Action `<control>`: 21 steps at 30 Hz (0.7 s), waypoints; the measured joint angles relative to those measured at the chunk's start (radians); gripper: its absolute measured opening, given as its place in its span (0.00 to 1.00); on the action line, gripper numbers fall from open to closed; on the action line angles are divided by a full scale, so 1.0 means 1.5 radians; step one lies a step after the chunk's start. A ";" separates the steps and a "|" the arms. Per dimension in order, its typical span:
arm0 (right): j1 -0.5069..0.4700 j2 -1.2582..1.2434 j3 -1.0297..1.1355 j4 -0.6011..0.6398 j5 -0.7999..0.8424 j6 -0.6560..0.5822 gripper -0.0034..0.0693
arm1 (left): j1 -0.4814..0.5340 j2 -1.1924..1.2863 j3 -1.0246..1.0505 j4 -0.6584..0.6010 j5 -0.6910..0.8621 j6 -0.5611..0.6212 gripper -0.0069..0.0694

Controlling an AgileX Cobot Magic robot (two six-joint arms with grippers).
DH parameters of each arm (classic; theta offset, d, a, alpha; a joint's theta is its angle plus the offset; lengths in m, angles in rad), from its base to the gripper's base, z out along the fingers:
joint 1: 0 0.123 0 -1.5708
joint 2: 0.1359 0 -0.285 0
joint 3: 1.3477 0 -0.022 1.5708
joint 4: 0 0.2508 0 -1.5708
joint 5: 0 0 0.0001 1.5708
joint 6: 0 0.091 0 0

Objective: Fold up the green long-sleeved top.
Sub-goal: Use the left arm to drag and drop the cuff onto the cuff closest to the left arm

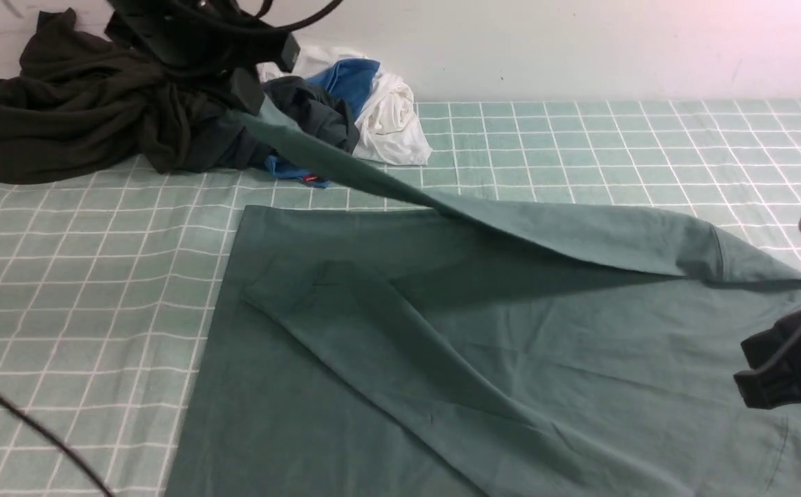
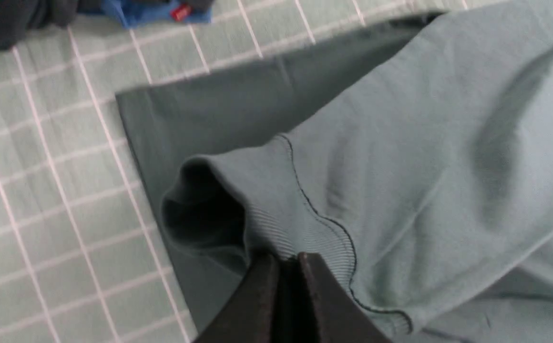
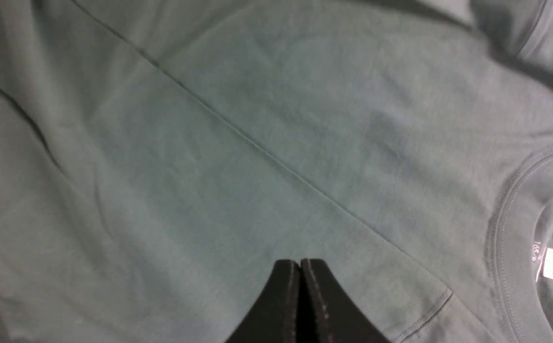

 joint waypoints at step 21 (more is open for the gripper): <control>0.100 -0.056 0.000 0.012 0.102 -0.002 0.03 | 0.000 -0.187 0.655 -0.124 -0.241 0.198 0.12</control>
